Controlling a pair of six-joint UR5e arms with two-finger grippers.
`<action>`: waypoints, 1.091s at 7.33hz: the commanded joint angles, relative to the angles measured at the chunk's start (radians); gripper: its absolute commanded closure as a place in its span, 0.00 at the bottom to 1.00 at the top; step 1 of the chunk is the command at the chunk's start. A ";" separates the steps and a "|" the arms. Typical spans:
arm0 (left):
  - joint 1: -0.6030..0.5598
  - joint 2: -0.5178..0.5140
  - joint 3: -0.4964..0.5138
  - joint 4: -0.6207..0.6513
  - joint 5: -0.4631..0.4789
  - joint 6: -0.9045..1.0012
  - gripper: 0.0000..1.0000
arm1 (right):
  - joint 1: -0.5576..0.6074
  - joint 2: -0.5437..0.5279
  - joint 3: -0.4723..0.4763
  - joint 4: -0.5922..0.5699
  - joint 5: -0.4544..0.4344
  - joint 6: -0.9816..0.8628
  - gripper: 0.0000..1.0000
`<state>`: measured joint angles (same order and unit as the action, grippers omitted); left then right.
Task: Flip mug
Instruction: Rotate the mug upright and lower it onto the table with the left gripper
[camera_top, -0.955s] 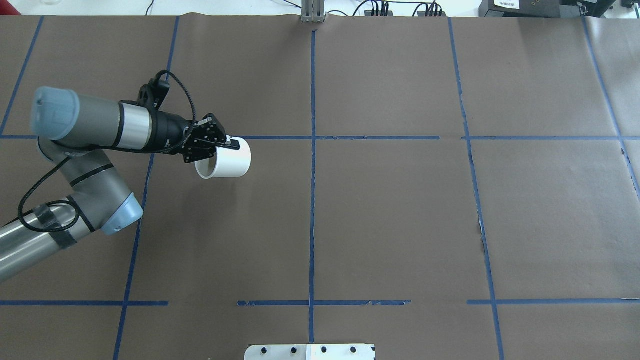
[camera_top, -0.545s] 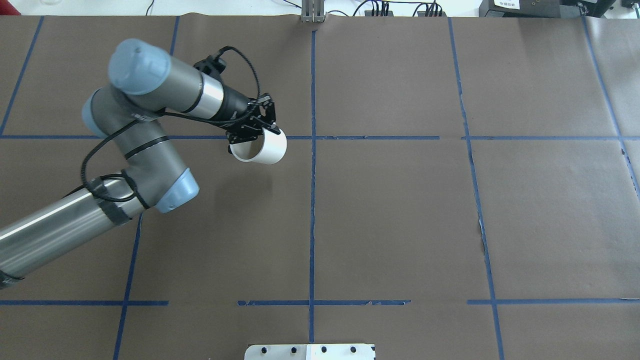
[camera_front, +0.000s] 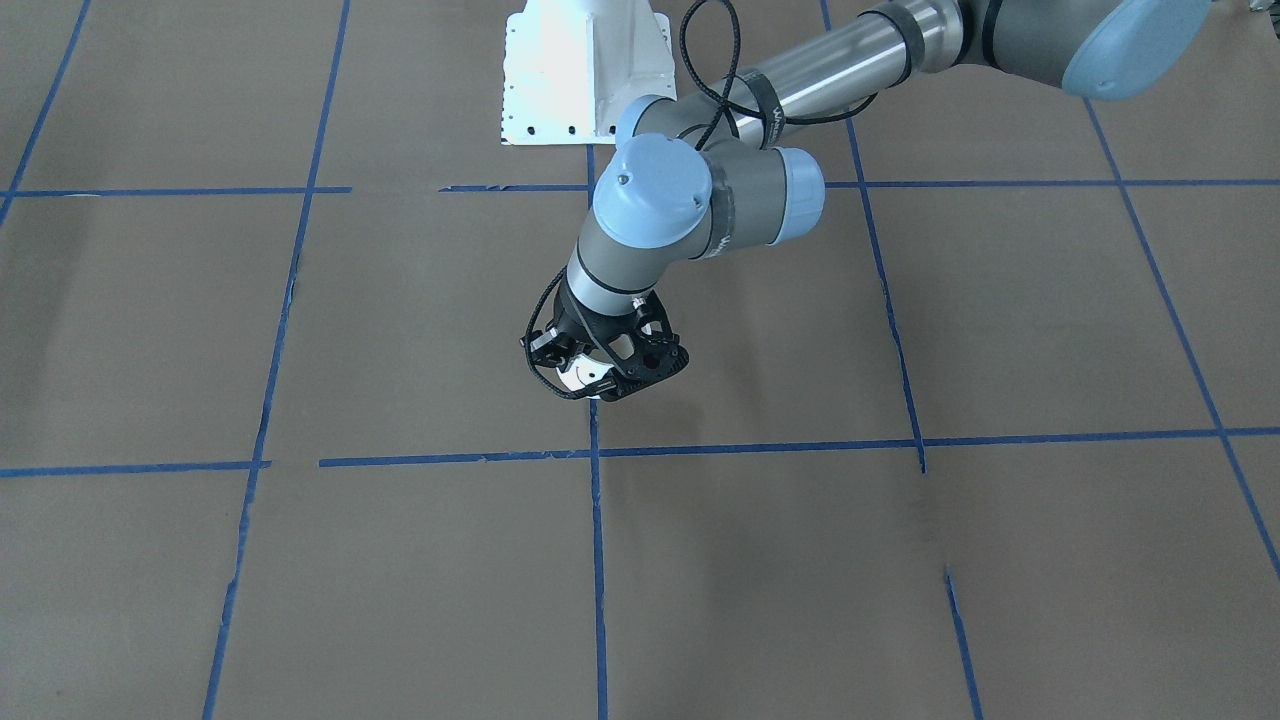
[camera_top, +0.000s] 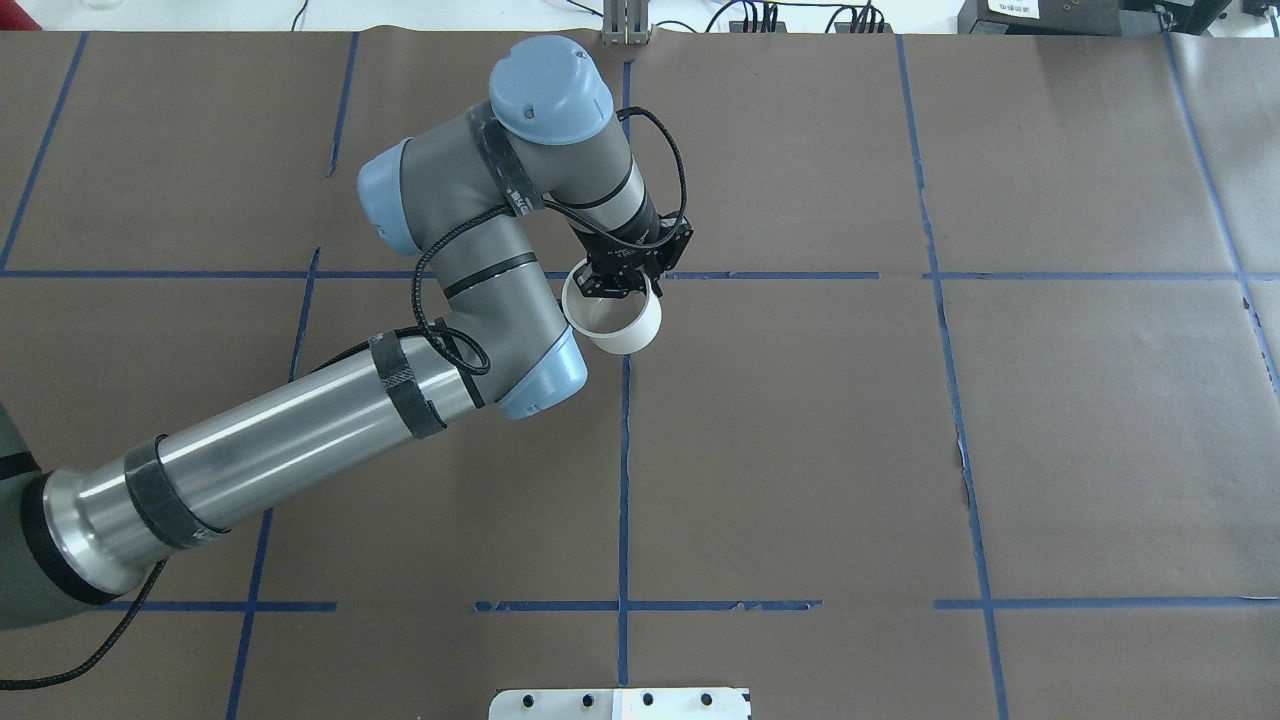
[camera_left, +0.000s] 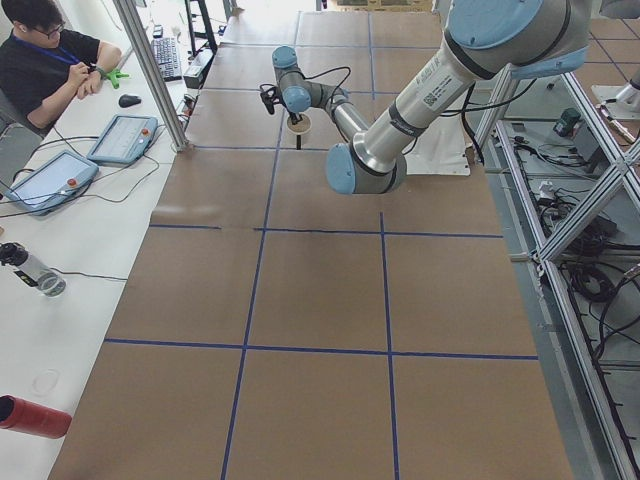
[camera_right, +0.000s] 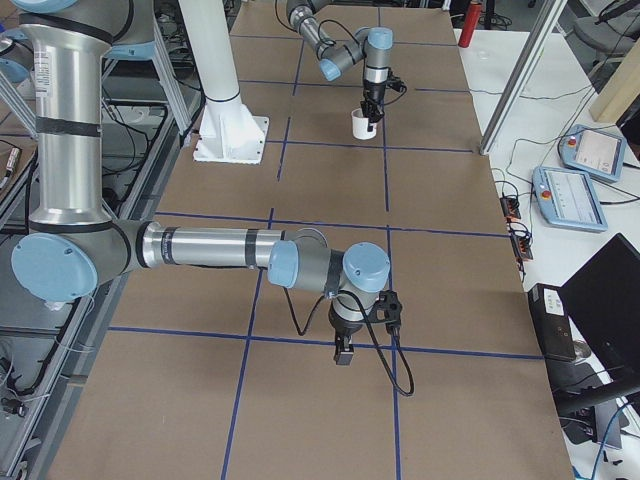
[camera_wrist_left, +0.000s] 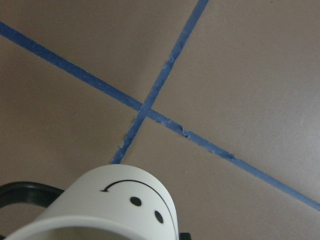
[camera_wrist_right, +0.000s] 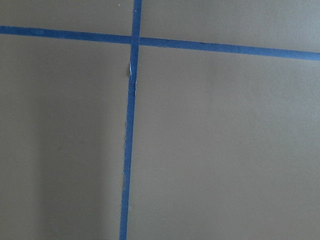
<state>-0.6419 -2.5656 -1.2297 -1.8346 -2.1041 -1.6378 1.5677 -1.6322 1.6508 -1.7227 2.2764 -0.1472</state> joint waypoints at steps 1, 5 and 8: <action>0.011 -0.008 0.006 0.096 0.039 0.198 1.00 | 0.000 0.000 0.001 0.000 0.000 0.000 0.00; 0.073 -0.001 0.007 0.097 0.041 0.374 1.00 | 0.000 0.000 0.000 0.000 0.000 0.000 0.00; 0.090 -0.005 0.015 0.097 0.041 0.374 1.00 | 0.000 0.000 0.000 0.000 0.000 0.000 0.00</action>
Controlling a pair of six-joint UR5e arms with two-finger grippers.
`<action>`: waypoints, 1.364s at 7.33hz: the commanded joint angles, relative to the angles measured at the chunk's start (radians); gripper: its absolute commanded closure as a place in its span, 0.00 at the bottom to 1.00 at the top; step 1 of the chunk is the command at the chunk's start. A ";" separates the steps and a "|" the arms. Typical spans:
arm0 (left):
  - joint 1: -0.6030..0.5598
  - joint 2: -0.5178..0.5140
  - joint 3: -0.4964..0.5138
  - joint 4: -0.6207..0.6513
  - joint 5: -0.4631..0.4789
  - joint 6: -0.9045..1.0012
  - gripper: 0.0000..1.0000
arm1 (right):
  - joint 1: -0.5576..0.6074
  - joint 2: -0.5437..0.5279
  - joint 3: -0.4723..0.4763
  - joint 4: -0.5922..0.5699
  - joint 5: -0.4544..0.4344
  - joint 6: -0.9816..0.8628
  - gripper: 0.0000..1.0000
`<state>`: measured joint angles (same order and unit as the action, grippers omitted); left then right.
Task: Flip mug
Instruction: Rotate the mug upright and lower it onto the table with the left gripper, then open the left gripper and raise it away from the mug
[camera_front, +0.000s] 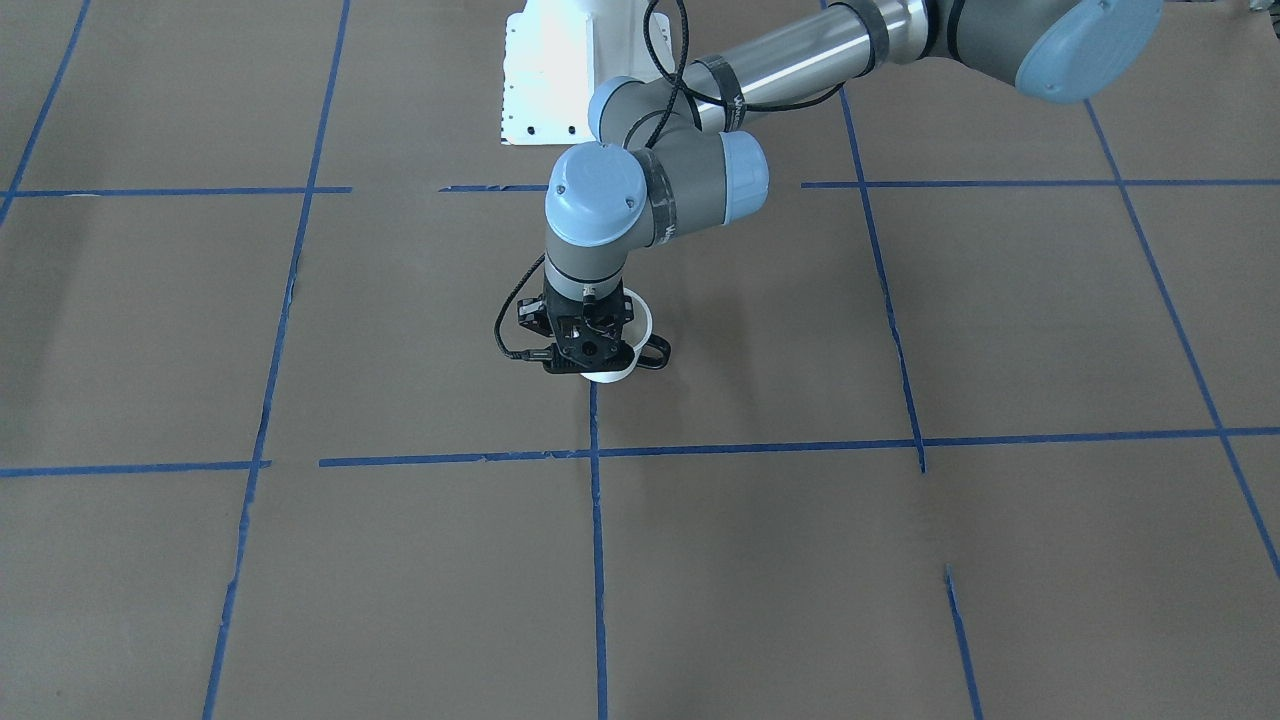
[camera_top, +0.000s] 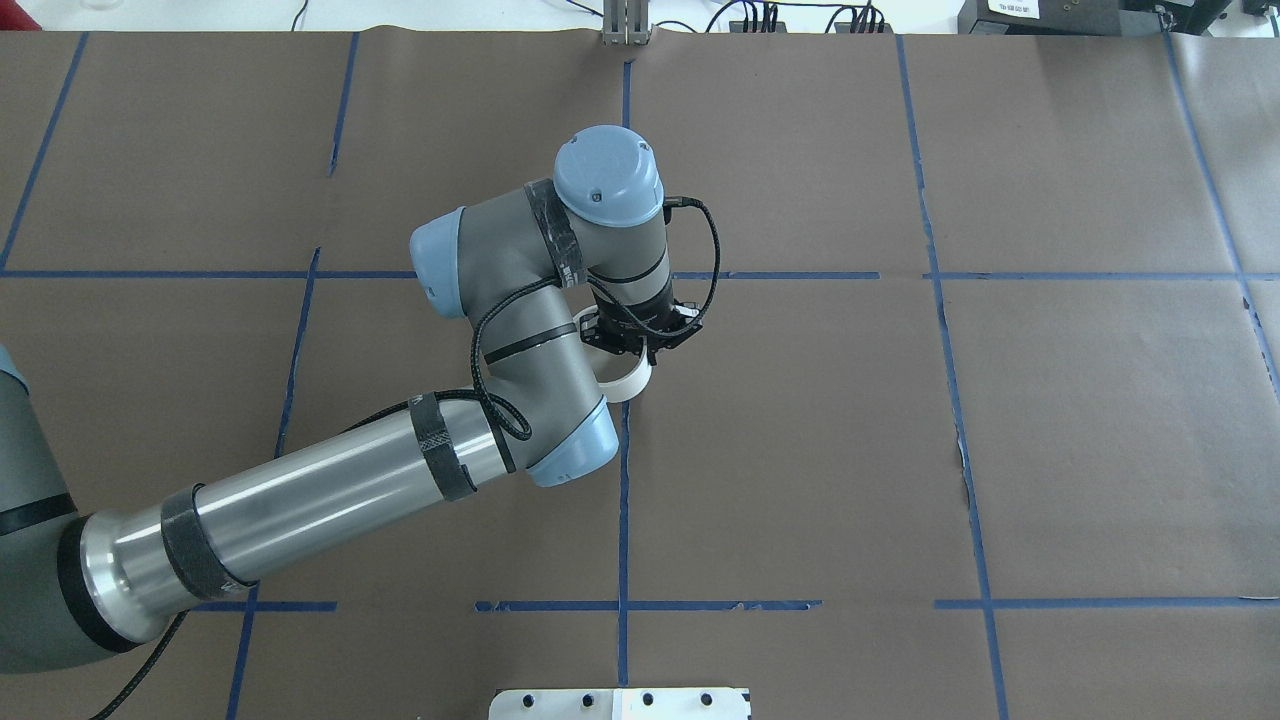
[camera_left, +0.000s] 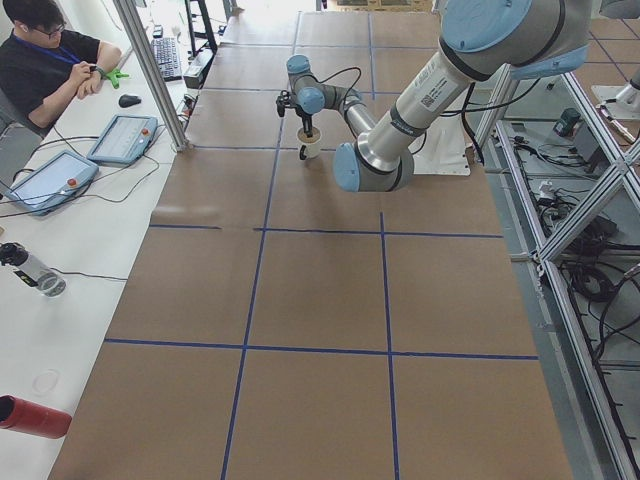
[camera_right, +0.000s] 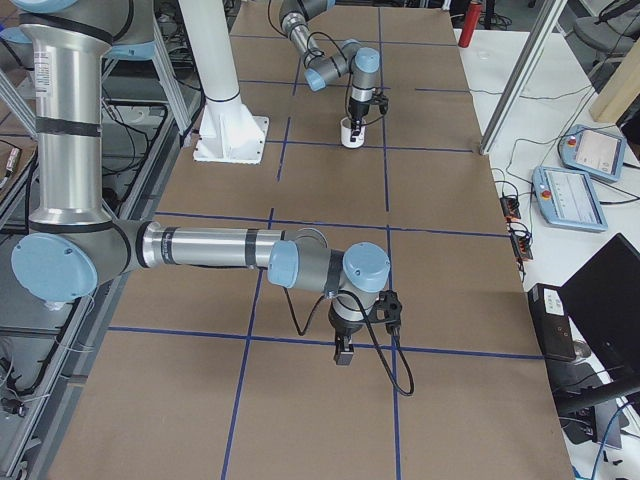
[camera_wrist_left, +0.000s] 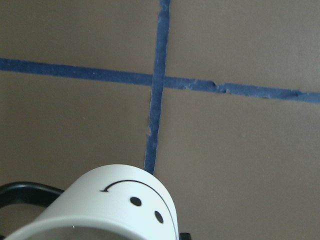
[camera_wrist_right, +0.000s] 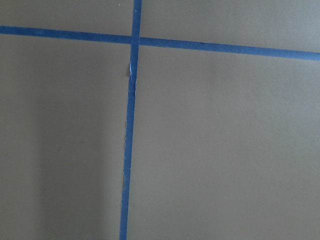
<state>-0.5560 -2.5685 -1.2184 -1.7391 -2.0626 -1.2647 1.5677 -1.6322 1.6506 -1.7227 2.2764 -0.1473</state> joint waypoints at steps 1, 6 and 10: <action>0.005 -0.004 0.002 0.001 -0.001 -0.007 0.65 | 0.000 0.000 0.000 0.000 0.000 0.000 0.00; -0.079 0.025 -0.229 0.138 0.015 -0.039 0.00 | 0.000 0.000 0.000 0.000 0.000 0.000 0.00; -0.316 0.513 -0.628 0.202 -0.026 0.471 0.00 | 0.000 0.000 0.000 0.000 0.000 0.000 0.00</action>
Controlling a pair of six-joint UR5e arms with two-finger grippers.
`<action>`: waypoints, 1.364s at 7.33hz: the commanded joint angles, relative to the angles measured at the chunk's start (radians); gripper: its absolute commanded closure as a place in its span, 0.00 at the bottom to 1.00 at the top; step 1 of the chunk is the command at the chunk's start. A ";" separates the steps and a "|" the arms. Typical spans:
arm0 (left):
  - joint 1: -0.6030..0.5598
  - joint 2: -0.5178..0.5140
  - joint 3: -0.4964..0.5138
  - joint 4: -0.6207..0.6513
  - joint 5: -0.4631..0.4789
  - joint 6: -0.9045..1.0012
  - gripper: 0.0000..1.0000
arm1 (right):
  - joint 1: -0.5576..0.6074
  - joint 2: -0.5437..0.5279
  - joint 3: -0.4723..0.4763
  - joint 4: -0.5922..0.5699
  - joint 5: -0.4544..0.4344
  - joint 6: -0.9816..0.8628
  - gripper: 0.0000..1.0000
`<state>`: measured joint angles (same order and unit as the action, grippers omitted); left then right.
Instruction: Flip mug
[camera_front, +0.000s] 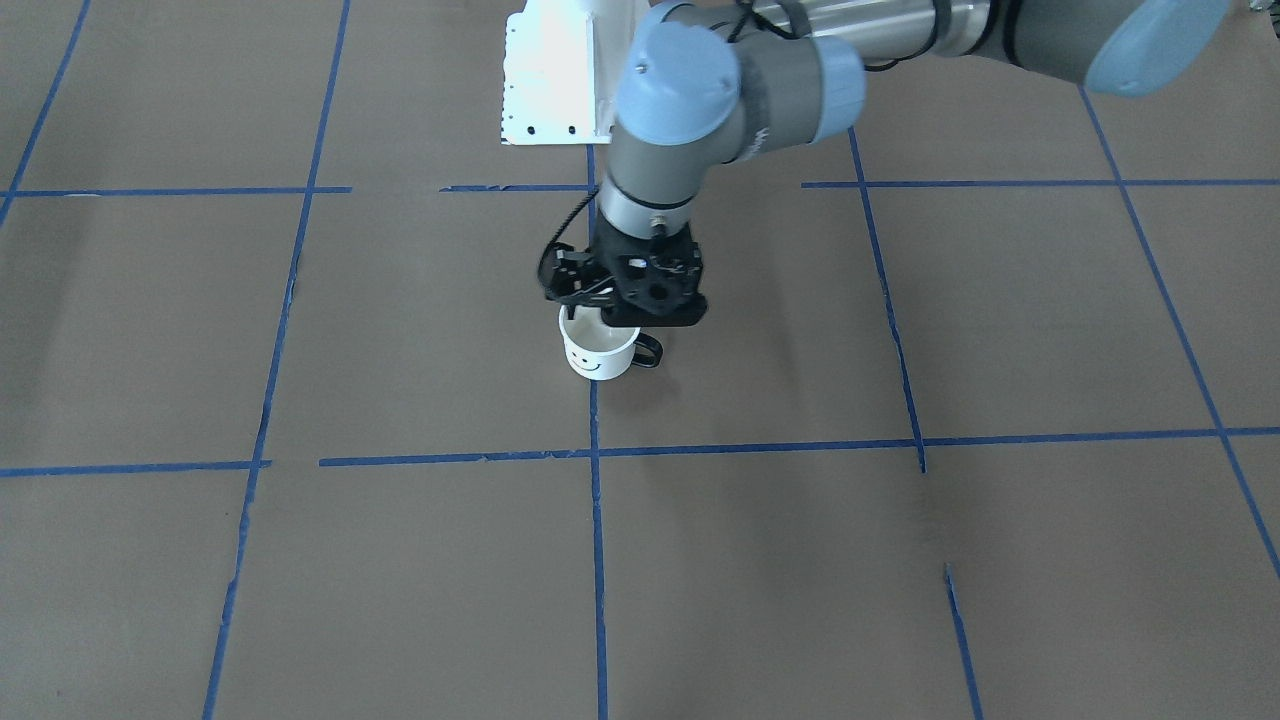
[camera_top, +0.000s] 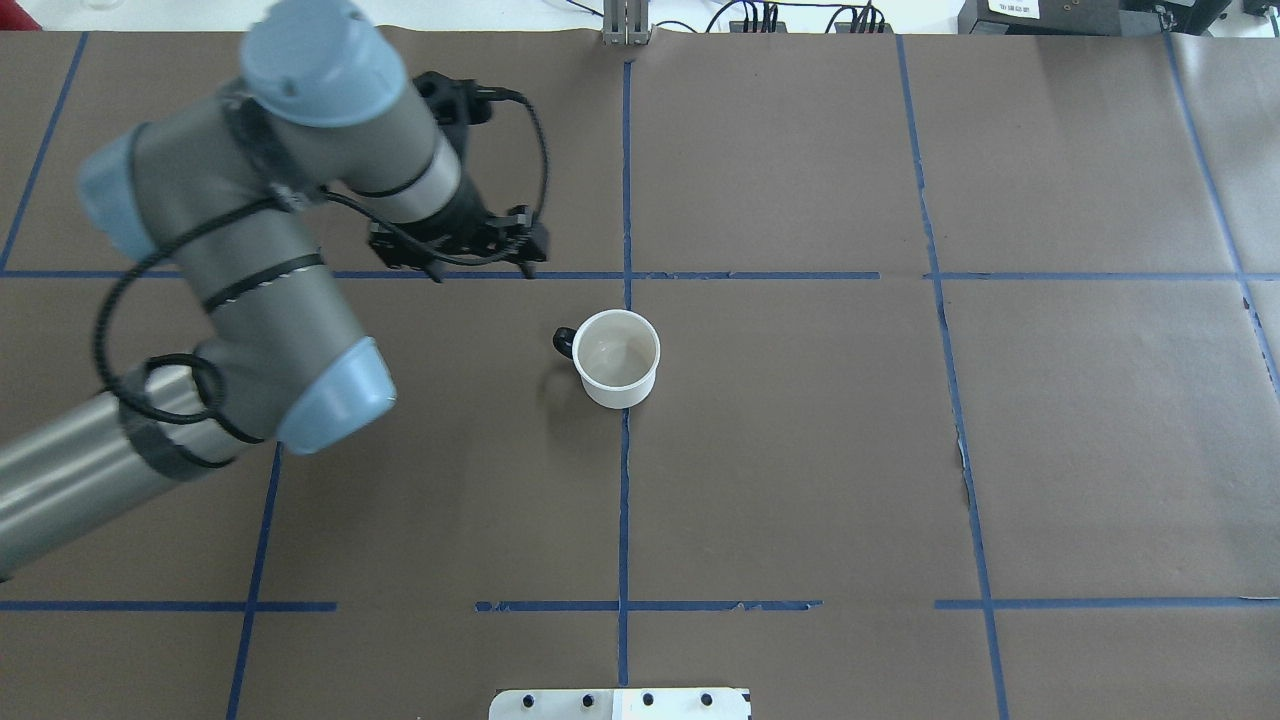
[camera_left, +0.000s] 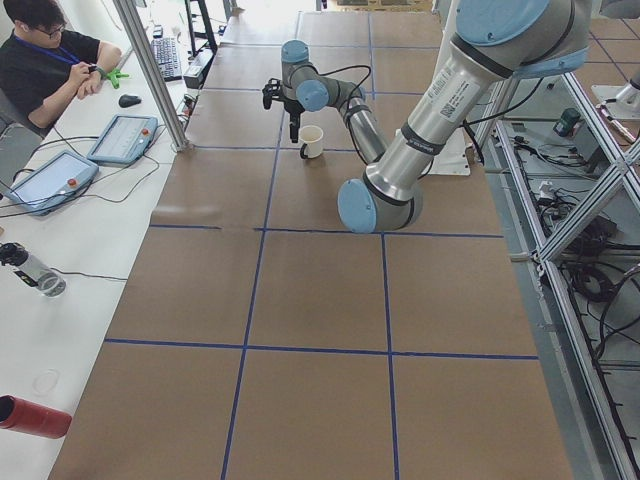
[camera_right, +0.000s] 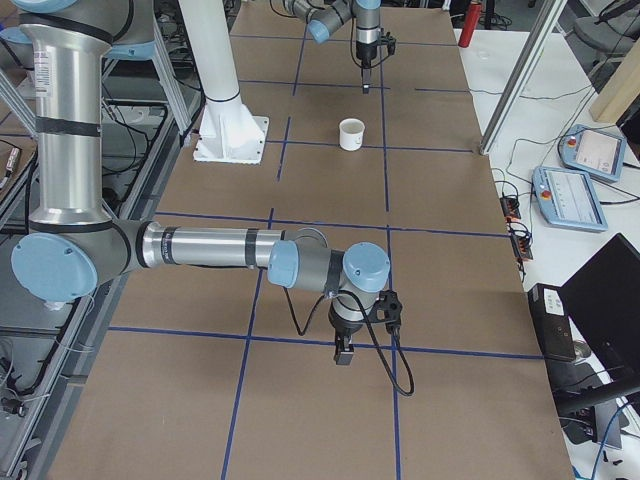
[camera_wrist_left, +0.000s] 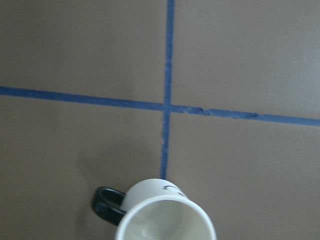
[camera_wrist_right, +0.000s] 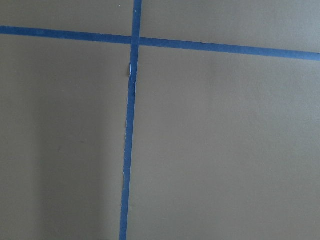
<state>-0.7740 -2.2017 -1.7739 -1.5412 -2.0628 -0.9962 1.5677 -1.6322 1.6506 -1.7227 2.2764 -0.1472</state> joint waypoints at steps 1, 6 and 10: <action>-0.193 0.237 -0.073 0.006 -0.083 0.369 0.00 | 0.000 0.000 0.000 0.000 0.000 0.000 0.00; -0.708 0.598 0.075 -0.008 -0.168 1.083 0.00 | 0.000 0.000 0.000 0.000 0.000 0.000 0.00; -0.745 0.648 0.151 -0.008 -0.286 1.093 0.00 | 0.002 0.000 0.000 0.000 0.000 0.000 0.00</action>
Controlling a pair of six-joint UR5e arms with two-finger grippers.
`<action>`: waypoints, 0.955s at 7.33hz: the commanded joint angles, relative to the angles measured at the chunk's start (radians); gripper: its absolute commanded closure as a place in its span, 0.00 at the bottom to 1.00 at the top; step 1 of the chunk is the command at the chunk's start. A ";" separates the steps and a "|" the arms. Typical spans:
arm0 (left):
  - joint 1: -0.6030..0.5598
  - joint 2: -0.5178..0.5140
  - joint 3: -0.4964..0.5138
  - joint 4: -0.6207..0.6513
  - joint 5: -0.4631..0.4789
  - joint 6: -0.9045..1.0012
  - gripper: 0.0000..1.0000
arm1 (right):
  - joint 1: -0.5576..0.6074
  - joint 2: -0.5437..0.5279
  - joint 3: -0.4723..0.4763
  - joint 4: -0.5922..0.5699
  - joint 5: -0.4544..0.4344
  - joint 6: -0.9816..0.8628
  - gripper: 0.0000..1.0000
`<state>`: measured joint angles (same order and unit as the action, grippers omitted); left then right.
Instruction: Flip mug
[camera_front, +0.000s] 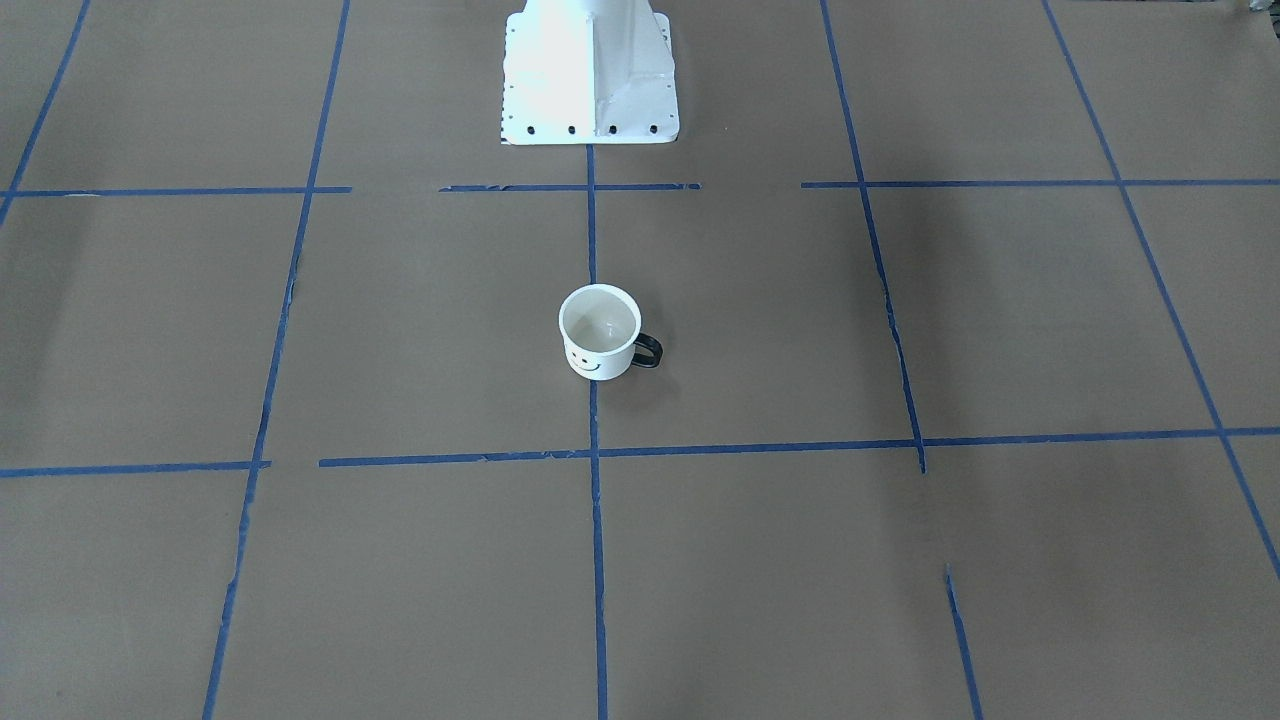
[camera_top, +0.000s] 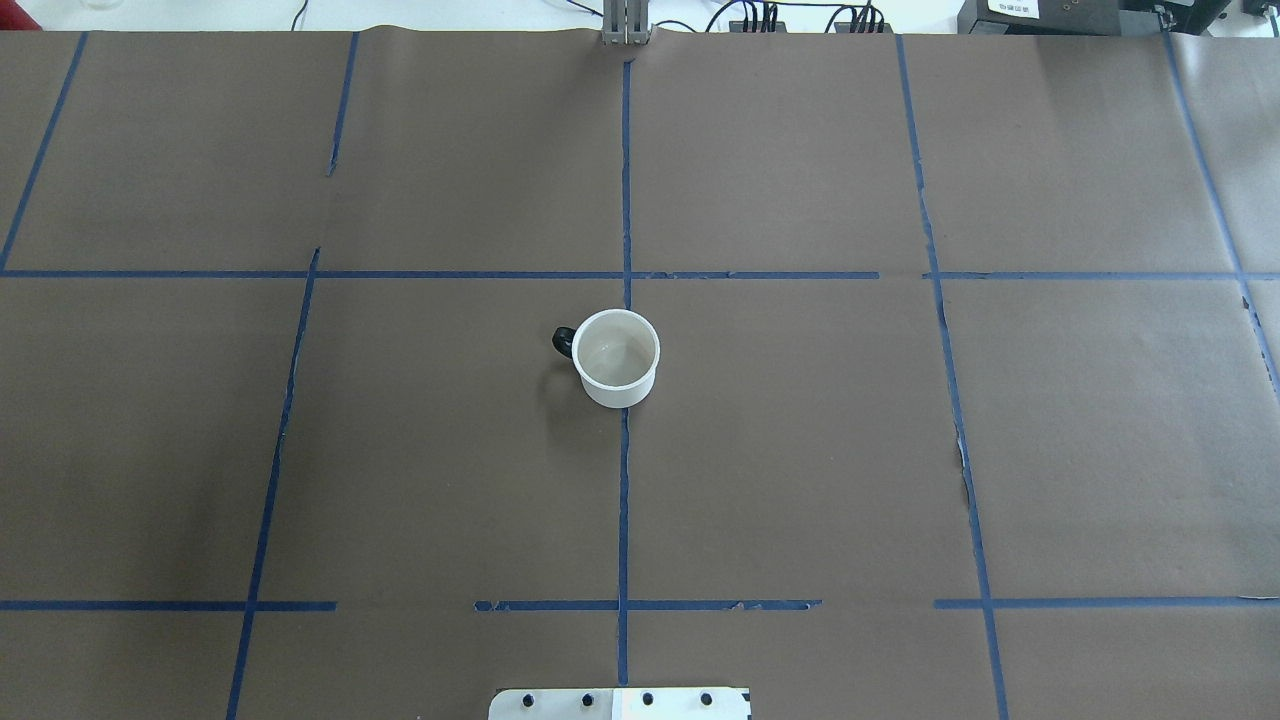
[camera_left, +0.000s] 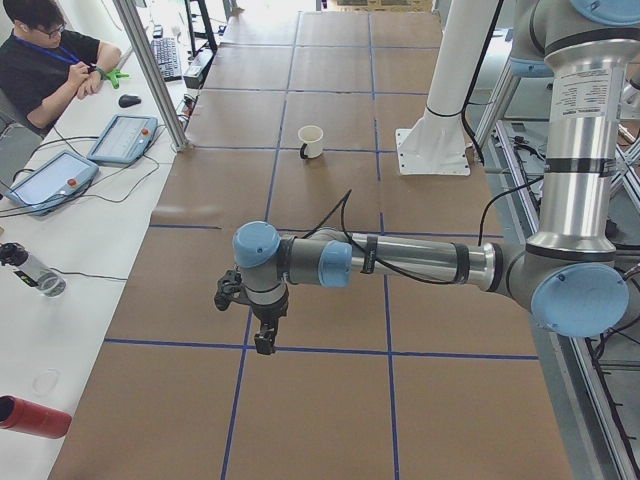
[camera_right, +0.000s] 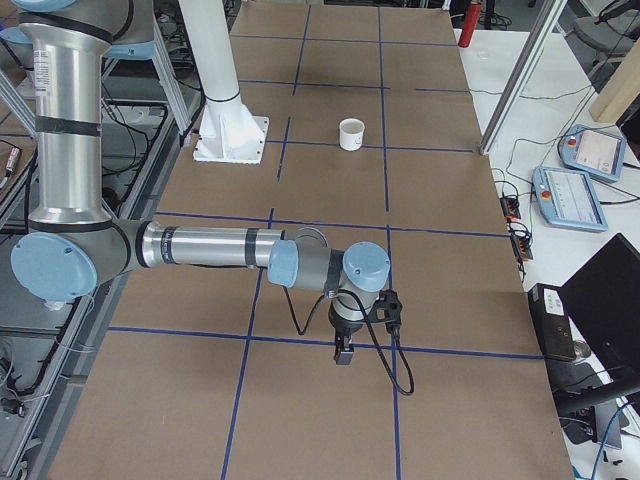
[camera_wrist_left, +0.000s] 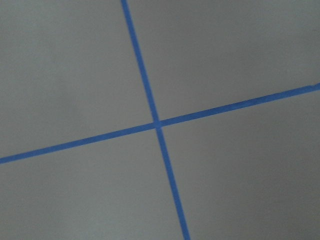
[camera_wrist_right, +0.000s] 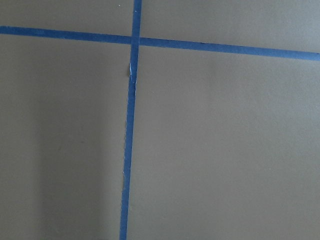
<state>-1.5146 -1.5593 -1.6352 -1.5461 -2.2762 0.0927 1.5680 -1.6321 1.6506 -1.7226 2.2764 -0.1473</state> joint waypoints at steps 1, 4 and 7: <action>-0.004 0.004 0.005 -0.003 -0.078 0.012 0.00 | 0.000 0.000 0.000 0.000 0.000 0.000 0.00; -0.003 -0.004 0.000 -0.003 -0.072 0.004 0.00 | 0.000 0.000 0.000 0.000 0.000 0.000 0.00; -0.004 -0.001 0.006 -0.003 -0.066 0.005 0.00 | 0.000 0.000 0.000 0.000 0.000 0.000 0.00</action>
<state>-1.5179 -1.5585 -1.6334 -1.5493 -2.3434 0.0965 1.5677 -1.6321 1.6506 -1.7226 2.2764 -0.1473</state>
